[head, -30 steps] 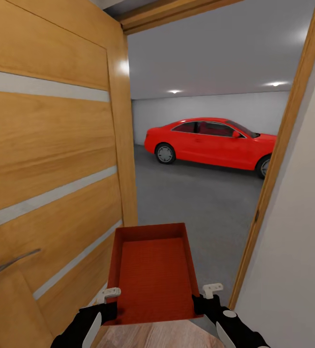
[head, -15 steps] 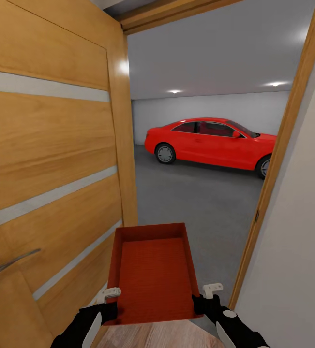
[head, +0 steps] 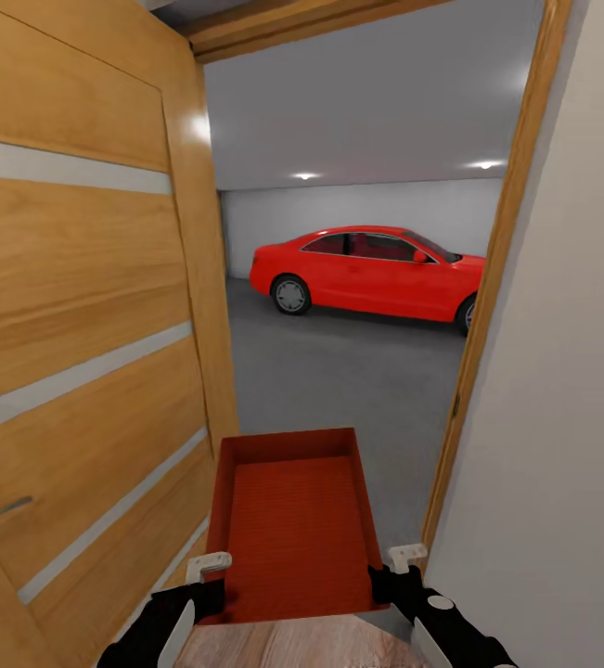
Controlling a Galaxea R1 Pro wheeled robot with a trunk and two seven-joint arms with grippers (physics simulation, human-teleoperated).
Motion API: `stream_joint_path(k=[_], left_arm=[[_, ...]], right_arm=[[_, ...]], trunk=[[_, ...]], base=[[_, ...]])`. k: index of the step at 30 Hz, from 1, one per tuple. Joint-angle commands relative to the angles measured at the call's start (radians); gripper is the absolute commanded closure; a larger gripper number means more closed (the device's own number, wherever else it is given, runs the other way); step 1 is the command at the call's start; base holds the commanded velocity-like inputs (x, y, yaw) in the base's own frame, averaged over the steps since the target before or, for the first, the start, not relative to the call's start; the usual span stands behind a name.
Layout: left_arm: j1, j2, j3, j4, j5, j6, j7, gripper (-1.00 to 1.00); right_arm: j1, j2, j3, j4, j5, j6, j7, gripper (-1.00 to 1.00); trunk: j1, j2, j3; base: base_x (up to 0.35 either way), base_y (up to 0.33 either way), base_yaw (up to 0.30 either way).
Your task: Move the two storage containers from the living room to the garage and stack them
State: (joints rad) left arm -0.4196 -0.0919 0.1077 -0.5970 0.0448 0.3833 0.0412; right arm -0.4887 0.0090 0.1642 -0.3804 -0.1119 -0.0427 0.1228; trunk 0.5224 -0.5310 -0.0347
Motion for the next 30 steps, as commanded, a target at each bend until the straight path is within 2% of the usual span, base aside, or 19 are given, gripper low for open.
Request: stream_joint_path(k=[1, 22, 30], left_arm=[[-0.001, 0.017, 0.010, -0.009, -0.025, -0.020, 0.026, 1.00], [-0.001, 0.017, 0.010, -0.009, -0.025, -0.020, 0.026, 1.00], [-0.001, 0.017, 0.010, -0.009, -0.025, -0.020, 0.026, 1.00]], right_arm=[[-0.001, -0.001, 0.020, 0.003, -0.013, -0.005, 0.032, 1.00], [-0.001, -0.001, 0.020, 0.003, -0.013, -0.005, 0.032, 1.00], [-0.001, -0.001, 0.020, 0.003, -0.012, -0.005, 0.032, 1.00]], trunk=[[0.000, -0.002, -0.002], [0.000, -0.002, -0.002], [0.000, -0.002, -0.002]], base=[[0.000, 0.000, -0.277], [0.000, 0.000, -0.276], [0.000, 0.000, -0.056]])
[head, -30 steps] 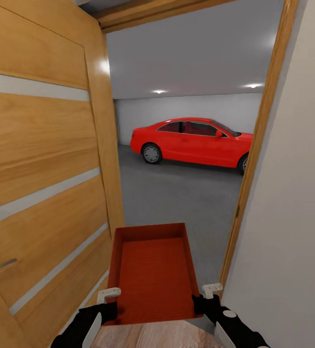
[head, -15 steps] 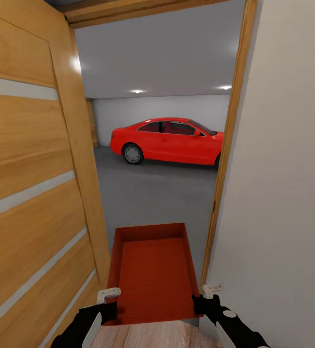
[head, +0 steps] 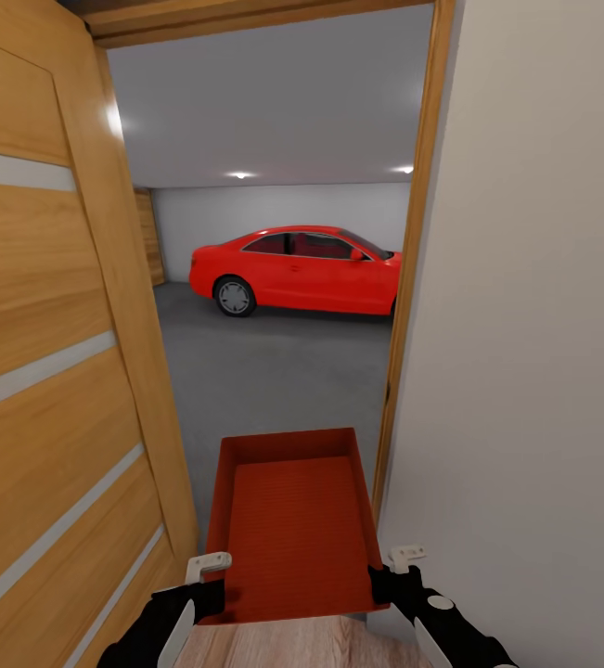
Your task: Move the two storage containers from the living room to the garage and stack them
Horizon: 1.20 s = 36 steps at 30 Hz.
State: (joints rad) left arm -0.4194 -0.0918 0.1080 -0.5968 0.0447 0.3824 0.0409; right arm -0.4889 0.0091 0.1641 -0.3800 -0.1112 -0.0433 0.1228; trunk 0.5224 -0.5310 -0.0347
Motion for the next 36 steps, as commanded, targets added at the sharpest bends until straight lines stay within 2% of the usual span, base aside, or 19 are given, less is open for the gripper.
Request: stream_joint_path(k=[1, 16, 36], left_arm=[[-0.001, 0.017, 0.010, -0.009, -0.025, -0.019, 0.027, 1.00], [-0.001, 0.018, 0.010, -0.009, -0.025, -0.019, 0.027, 1.00], [-0.002, 0.018, 0.010, -0.009, -0.024, -0.019, 0.027, 1.00]], right_arm=[[0.000, -0.001, 0.020, 0.003, -0.013, -0.004, 0.032, 1.00], [0.000, -0.001, 0.019, 0.003, -0.014, -0.004, 0.032, 1.00], [0.000, -0.001, 0.019, 0.003, -0.014, -0.004, 0.032, 1.00]], trunk=[[0.000, -0.002, -0.002], [0.000, -0.002, -0.002], [0.000, -0.002, -0.002]], base=[[0.000, 0.000, -0.003], [0.000, 0.008, 0.000], [0.000, 0.235, 0.000]])
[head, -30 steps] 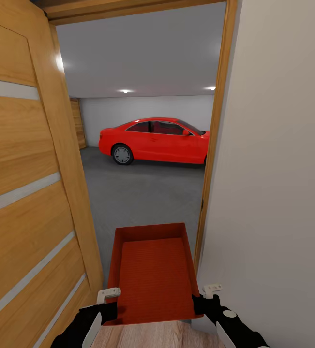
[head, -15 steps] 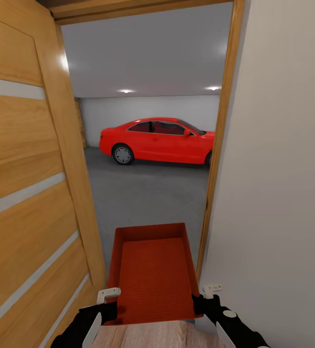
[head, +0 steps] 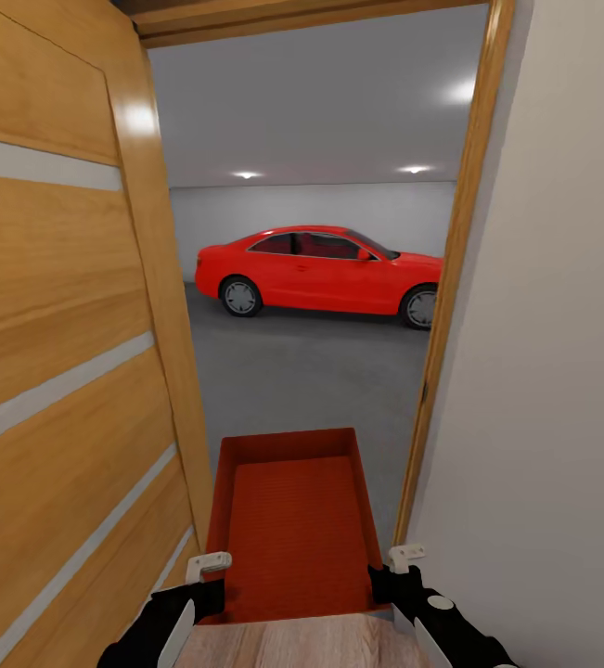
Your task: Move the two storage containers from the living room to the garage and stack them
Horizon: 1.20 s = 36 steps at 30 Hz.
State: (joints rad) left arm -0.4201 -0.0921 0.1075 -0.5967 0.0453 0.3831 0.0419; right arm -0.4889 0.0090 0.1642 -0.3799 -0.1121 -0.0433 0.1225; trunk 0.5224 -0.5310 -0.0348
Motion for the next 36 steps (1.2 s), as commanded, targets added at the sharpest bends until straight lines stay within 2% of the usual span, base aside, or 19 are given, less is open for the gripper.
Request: stream_joint_path(k=[1, 6, 17, 31, 36], left_arm=[[-0.001, 0.018, 0.010, -0.009, -0.024, -0.020, 0.026, 1.00], [-0.001, 0.019, 0.011, -0.009, -0.025, -0.020, 0.026, 1.00], [-0.001, 0.020, 0.011, -0.009, -0.023, -0.020, 0.026, 1.00], [-0.001, 0.018, 0.011, -0.009, -0.024, -0.020, 0.026, 1.00], [-0.001, 0.018, 0.010, -0.009, -0.024, -0.020, 0.026, 1.00]], right_arm=[[0.000, -0.001, 0.019, 0.003, -0.013, -0.004, 0.032, 1.00], [0.000, -0.001, 0.019, 0.003, -0.013, -0.004, 0.032, 1.00], [0.000, -0.001, 0.020, 0.003, -0.012, -0.004, 0.032, 1.00], [0.000, -0.001, 0.020, 0.003, -0.012, -0.004, 0.032, 1.00], [0.000, -0.001, 0.020, 0.003, -0.012, -0.004, 0.032, 1.00]], trunk=[[0.000, -0.002, -0.002], [0.000, -0.002, -0.002], [0.000, -0.002, -0.002], [0.000, -0.002, -0.002], [0.000, -0.002, -0.002]], base=[[0.000, 0.034, 0.000], [0.000, 0.065, 0.000], [0.084, 0.226, 0.000], [0.014, 0.014, 0.000], [0.000, 0.203, 0.000]])
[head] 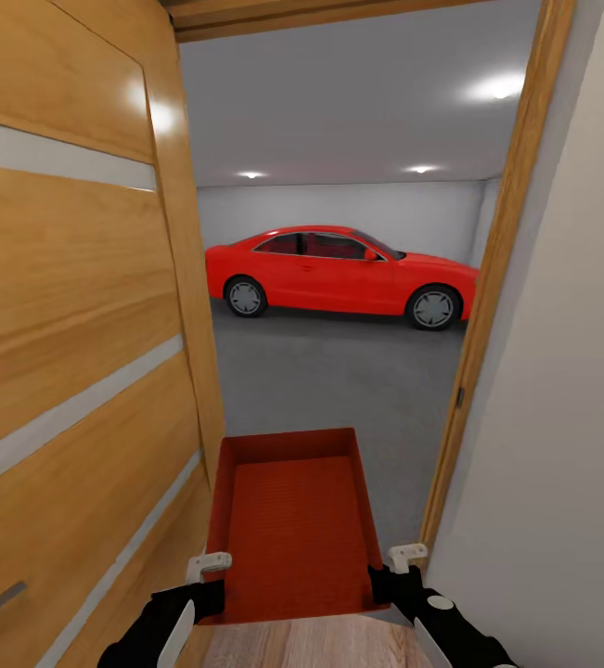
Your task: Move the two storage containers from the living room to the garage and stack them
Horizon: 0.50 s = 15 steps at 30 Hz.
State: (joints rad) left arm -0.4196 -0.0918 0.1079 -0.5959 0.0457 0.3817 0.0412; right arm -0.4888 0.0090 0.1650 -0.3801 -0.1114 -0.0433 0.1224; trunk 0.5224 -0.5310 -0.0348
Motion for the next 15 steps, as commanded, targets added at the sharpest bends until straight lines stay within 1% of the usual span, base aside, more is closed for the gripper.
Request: stream_joint_path(k=[1, 5, 15], left_arm=[[-0.001, 0.018, 0.010, -0.010, -0.024, -0.018, 0.026, 1.00], [-0.001, 0.018, 0.010, -0.010, -0.024, -0.018, 0.026, 1.00], [-0.001, 0.018, 0.010, -0.010, -0.024, -0.018, 0.026, 1.00]], right_arm=[[-0.001, -0.001, 0.019, 0.003, -0.013, -0.004, 0.033, 1.00], [-0.001, -0.001, 0.019, 0.003, -0.013, -0.004, 0.033, 1.00], [-0.001, -0.001, 0.019, 0.003, -0.014, -0.004, 0.033, 1.00]], trunk=[[0.000, -0.002, -0.002], [0.000, -0.002, -0.002], [0.000, -0.002, -0.002]], base=[[0.000, 0.255, 0.000], [0.000, 0.073, 0.000], [0.000, 0.004, 0.000]])
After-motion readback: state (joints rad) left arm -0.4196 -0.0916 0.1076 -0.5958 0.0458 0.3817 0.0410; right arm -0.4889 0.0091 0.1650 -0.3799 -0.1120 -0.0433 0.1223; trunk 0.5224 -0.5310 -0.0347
